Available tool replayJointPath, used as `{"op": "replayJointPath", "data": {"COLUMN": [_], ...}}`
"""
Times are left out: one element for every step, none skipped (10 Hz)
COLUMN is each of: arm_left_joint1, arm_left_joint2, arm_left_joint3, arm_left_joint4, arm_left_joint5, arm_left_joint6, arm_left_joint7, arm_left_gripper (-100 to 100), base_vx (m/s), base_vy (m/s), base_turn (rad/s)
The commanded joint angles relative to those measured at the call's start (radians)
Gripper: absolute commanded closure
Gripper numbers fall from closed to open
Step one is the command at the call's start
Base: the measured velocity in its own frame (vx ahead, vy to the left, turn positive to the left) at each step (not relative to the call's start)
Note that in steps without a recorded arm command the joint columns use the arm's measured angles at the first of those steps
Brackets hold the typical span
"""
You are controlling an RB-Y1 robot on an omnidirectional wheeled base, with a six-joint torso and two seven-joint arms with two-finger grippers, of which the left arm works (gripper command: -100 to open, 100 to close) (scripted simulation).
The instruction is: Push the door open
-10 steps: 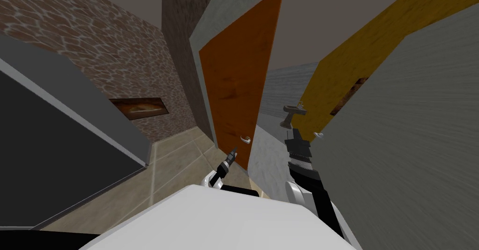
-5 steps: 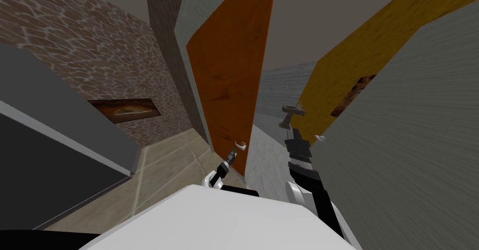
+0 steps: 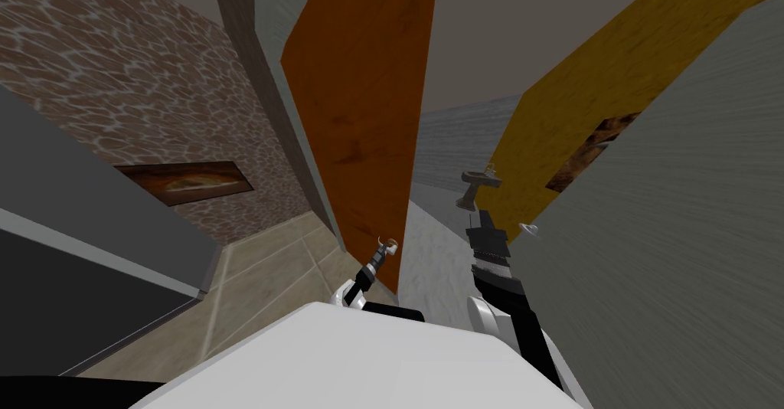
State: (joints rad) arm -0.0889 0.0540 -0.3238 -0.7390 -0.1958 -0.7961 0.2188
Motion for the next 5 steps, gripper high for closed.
{"op": "replayJointPath", "data": {"arm_left_joint1": [0.0,0.0,0.0,0.0,0.0], "arm_left_joint2": [0.0,0.0,0.0,0.0,0.0], "arm_left_joint3": [0.0,0.0,0.0,0.0,0.0], "arm_left_joint4": [0.0,0.0,0.0,0.0,0.0], "arm_left_joint5": [0.0,0.0,0.0,0.0,0.0], "arm_left_joint6": [0.0,0.0,0.0,0.0,0.0], "arm_left_joint7": [0.0,0.0,0.0,0.0,0.0], "arm_left_gripper": [100,100,100,100,100], "base_vx": [-0.025,-0.02,-0.013,-0.006,0.0], "base_vy": [0.015,0.013,0.008,0.003,0.0], "base_turn": [-0.008,-0.006,0.002,0.003,0.0]}}
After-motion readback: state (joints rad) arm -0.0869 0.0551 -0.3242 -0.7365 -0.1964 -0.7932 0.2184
